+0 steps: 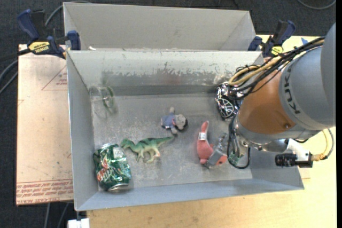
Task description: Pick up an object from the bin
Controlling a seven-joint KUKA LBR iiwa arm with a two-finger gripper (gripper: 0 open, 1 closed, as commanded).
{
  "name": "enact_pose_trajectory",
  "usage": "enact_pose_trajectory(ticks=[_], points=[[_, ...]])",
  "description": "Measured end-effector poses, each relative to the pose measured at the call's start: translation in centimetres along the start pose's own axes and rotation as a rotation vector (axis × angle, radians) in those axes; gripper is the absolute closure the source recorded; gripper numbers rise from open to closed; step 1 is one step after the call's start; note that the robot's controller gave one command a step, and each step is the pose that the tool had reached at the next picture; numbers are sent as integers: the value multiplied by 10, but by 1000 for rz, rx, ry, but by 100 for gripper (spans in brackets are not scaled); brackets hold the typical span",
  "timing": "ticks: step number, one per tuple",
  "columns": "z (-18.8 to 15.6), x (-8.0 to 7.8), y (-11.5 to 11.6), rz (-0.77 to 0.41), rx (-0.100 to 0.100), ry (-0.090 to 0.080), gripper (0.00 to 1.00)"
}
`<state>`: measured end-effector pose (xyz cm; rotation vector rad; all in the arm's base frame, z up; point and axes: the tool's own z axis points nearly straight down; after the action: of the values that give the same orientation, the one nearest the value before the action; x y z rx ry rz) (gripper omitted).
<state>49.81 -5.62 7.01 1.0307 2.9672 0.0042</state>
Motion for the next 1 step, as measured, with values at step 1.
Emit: enact_pose_trajectory(ticks=[1], points=[[0, 0, 0, 0, 0, 0, 100]])
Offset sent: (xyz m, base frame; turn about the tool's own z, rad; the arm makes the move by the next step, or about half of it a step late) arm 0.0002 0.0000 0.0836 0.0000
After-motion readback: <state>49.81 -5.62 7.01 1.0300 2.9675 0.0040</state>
